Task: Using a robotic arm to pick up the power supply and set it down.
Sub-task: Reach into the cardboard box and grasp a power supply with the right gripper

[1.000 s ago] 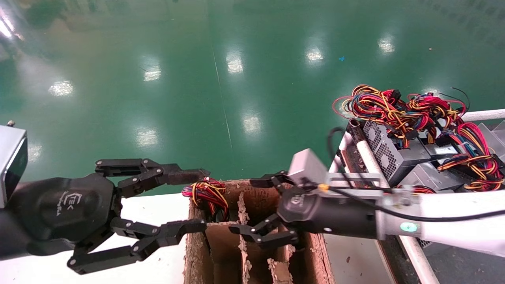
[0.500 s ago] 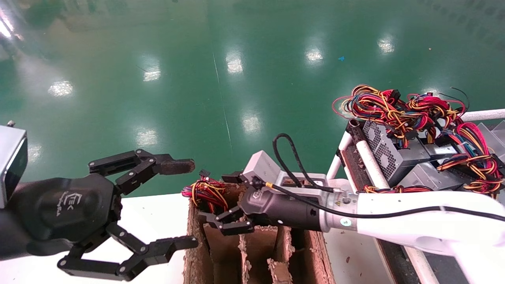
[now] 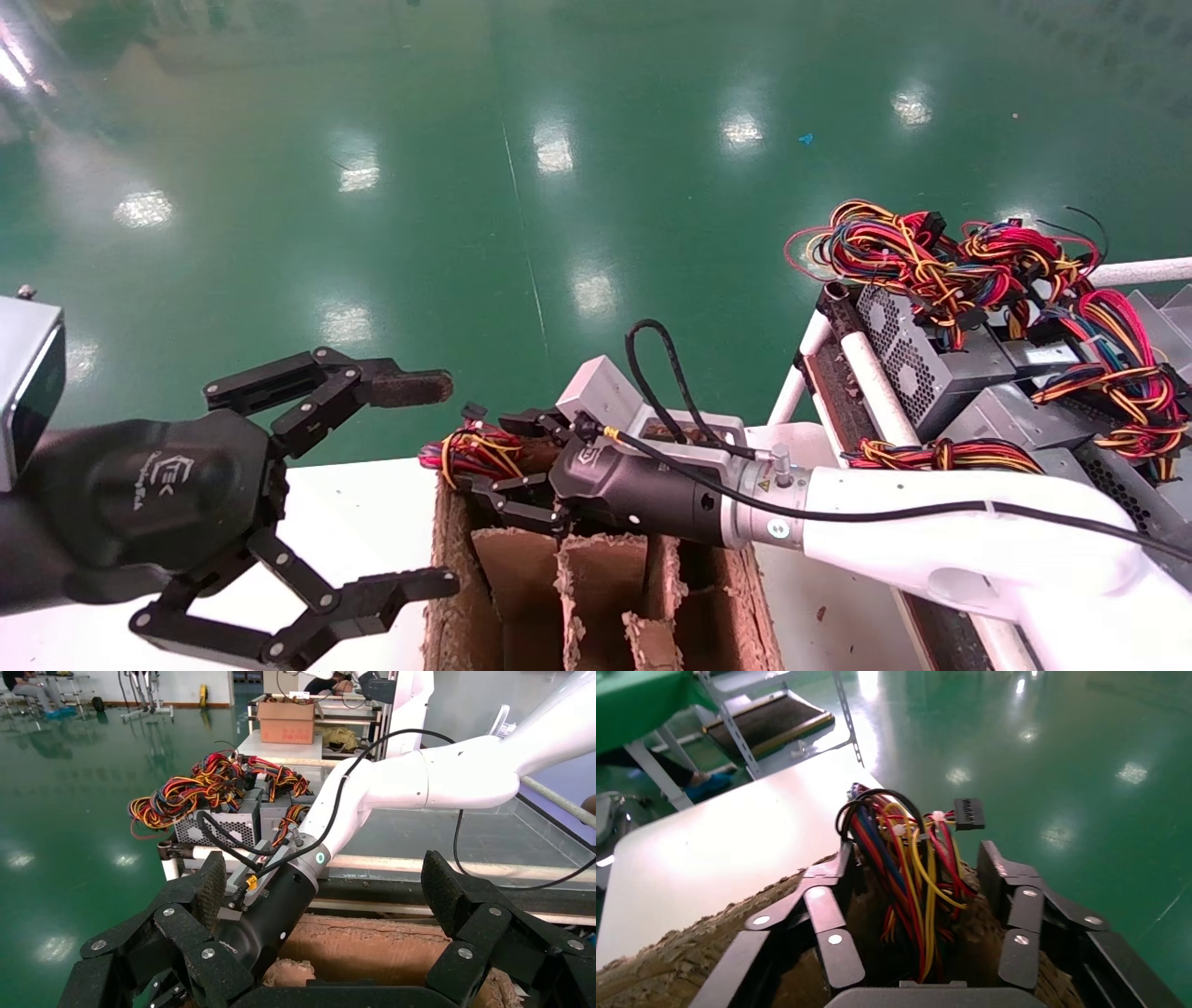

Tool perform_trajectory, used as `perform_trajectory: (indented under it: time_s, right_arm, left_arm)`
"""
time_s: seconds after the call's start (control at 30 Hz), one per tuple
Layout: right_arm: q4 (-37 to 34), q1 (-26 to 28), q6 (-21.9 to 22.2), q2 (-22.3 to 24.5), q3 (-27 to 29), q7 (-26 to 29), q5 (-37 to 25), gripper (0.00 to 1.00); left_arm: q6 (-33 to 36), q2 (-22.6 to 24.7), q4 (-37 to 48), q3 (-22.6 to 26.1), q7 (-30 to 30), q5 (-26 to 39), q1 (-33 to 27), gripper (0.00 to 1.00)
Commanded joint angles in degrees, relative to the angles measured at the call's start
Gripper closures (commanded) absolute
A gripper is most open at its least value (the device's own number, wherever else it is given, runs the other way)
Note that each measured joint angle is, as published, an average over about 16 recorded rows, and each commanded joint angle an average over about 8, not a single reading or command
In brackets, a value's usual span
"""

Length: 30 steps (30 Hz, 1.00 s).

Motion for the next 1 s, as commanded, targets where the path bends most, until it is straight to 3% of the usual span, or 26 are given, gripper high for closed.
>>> perform_trajectory:
  time_s: [0.03,0.57,1.0]
  right_arm:
    - [-0.08,-0.27,0.19,-0.28,0.17,-0.17,0.33,1.00]
    - [-4.54,0.21,-2.67,-0.74,1.35,-2.87,2.98,1.00]
    - [-5.99,1.63,-8.38,1.02,3.85,-5.55,7.65,1.00]
  left_arm:
    - [0.00,0.00,0.00,0.00,0.00,0.00,0.00,0.00]
    - [0.00,0.00,0.00,0.01,0.00,-0.01,0.00,0.00]
    - [-0.01,-0.01,0.00,0.01,0.01,-0.01,0.00,0.00]
